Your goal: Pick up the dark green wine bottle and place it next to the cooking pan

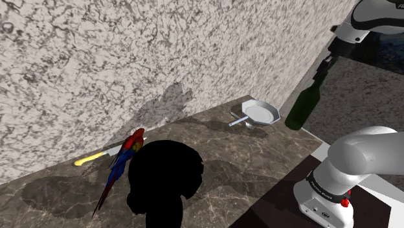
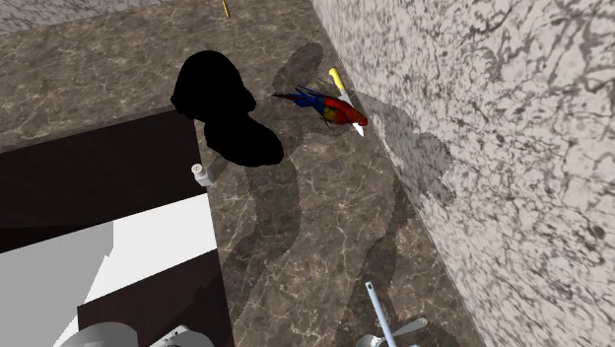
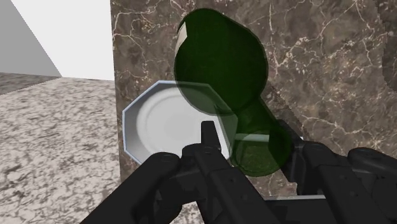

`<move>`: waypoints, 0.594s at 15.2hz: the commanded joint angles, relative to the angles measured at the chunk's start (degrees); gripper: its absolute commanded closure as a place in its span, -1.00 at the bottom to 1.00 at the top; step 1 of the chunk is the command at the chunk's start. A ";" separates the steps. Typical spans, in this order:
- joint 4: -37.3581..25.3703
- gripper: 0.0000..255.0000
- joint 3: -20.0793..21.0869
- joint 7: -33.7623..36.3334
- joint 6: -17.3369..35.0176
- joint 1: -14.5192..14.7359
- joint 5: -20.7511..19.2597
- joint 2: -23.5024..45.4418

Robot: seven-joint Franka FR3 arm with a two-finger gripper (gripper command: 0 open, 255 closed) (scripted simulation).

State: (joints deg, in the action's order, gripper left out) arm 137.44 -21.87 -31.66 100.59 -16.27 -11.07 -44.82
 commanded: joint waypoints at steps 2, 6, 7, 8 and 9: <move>2.45 1.00 -0.63 -0.20 2.27 -0.30 -0.52 -0.26; 5.57 1.00 -1.28 -0.25 5.22 -0.61 -1.11 -0.43; 6.33 1.00 -1.46 -0.27 5.97 -0.68 -1.26 -0.44; 7.07 1.00 -1.64 -0.28 6.72 -0.76 -1.41 -0.43; 7.81 1.00 -1.82 -0.30 7.49 -0.83 -1.57 -0.41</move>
State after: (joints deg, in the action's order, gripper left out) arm 144.59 -23.47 -31.87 107.39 -16.99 -12.46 -45.19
